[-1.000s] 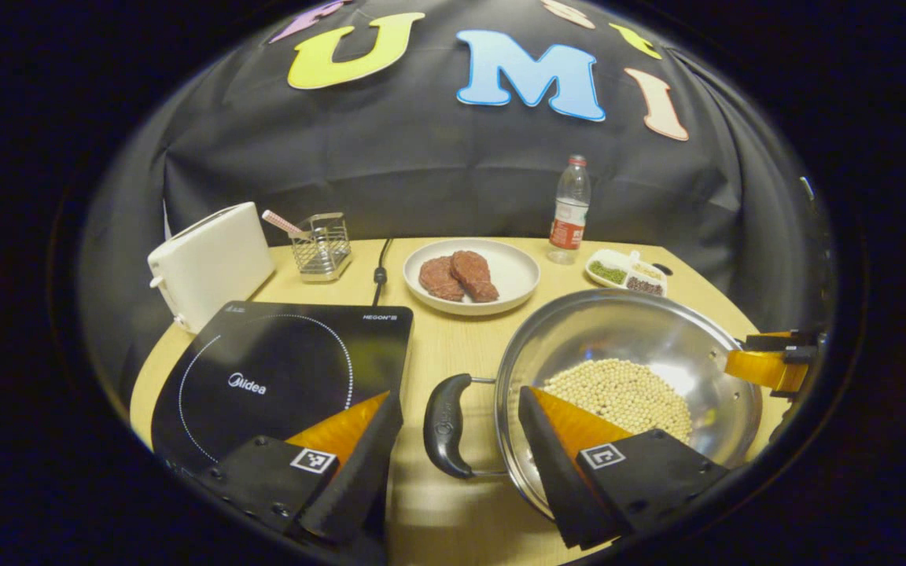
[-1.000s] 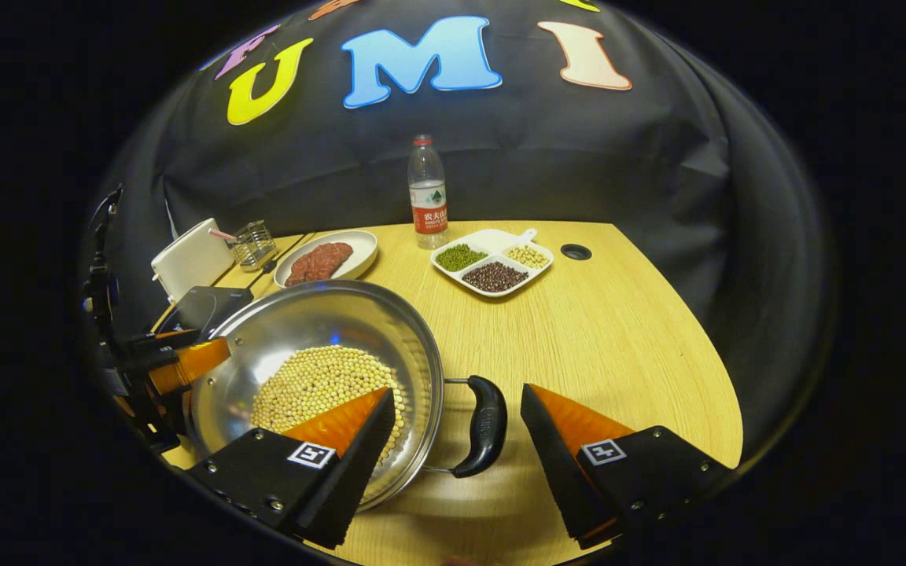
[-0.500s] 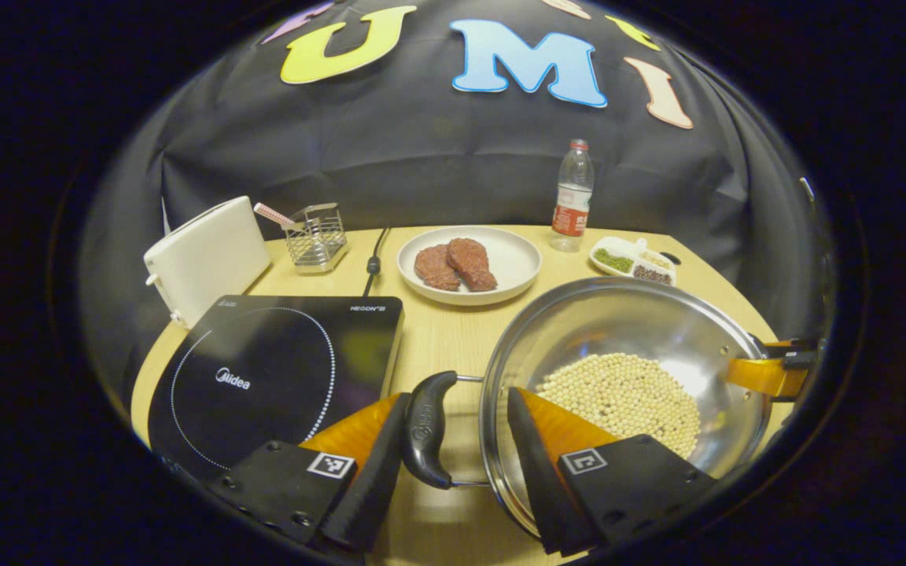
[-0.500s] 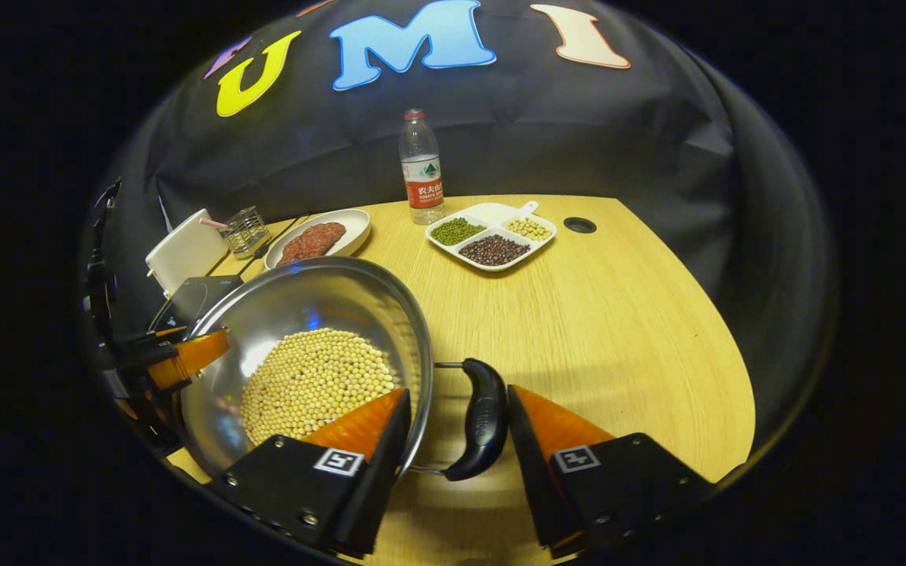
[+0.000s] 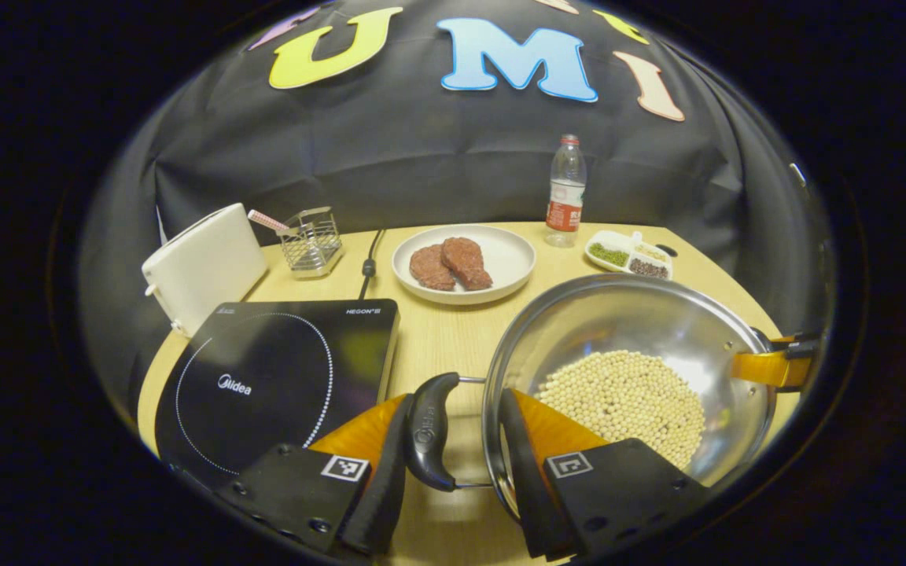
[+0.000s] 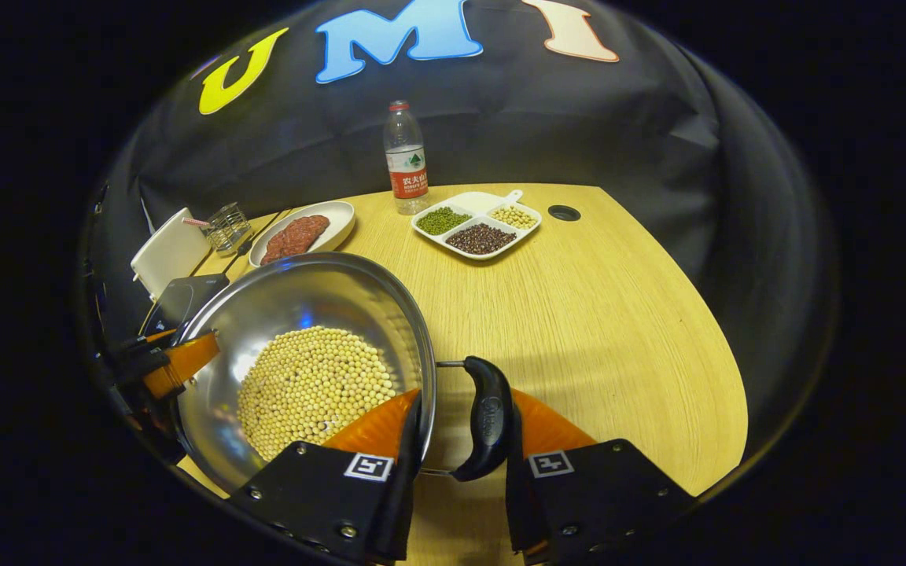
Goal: First push the handle of the pot to place it horizontally, then grasp the pot with both hands and set it on the induction cooktop.
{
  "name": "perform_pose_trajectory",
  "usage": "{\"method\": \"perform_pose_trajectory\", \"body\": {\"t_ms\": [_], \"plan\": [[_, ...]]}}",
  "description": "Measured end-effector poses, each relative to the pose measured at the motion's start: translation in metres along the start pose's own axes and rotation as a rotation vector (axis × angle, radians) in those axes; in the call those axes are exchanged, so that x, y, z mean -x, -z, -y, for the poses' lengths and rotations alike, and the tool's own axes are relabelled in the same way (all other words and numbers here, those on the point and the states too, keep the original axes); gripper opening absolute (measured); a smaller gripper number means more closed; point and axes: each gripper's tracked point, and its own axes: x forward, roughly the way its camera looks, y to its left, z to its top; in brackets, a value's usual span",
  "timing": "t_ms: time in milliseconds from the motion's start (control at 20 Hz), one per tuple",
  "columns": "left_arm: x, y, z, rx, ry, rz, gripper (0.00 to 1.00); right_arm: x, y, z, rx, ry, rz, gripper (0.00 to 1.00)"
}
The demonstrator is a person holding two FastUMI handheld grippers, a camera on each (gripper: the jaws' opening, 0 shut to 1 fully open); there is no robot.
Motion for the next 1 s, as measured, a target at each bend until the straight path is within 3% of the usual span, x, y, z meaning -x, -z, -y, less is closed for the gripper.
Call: {"method": "perform_pose_trajectory", "body": {"t_ms": [50, 100, 150, 300, 350, 400, 650, 750, 1000], "plan": [[0.004, -0.003, -0.001, 0.002, 0.001, 0.01, 0.72, 0.005, -0.002, 0.0, 0.006, 0.0, 0.007, 0.48], [0.009, -0.006, -0.003, 0.001, -0.002, 0.02, 0.64, 0.011, -0.003, -0.003, 0.004, -0.002, 0.01, 0.48], [0.015, -0.008, -0.006, -0.002, -0.005, 0.021, 0.68, 0.016, -0.004, -0.006, 0.001, -0.004, 0.01, 0.48], [0.028, -0.015, -0.018, 0.005, -0.003, 0.039, 0.68, 0.029, -0.01, -0.018, 0.001, -0.003, 0.023, 0.48], [0.031, -0.017, -0.023, 0.01, 0.002, 0.043, 0.63, 0.033, -0.011, -0.023, -0.001, 0.002, 0.028, 0.48], [0.034, -0.019, -0.03, 0.01, 0.007, 0.046, 0.68, 0.038, -0.012, -0.03, -0.002, 0.008, 0.03, 0.48], [0.049, -0.032, -0.069, 0.003, 0.046, 0.08, 0.64, 0.061, -0.016, -0.069, -0.034, 0.043, 0.064, 0.48], [0.05, -0.034, -0.089, -0.008, 0.056, 0.086, 0.72, 0.064, -0.015, -0.088, -0.046, 0.051, 0.065, 0.47], [0.054, -0.037, -0.142, -0.001, 0.062, 0.104, 0.63, 0.068, -0.02, -0.137, -0.049, 0.058, 0.082, 0.48]]}}
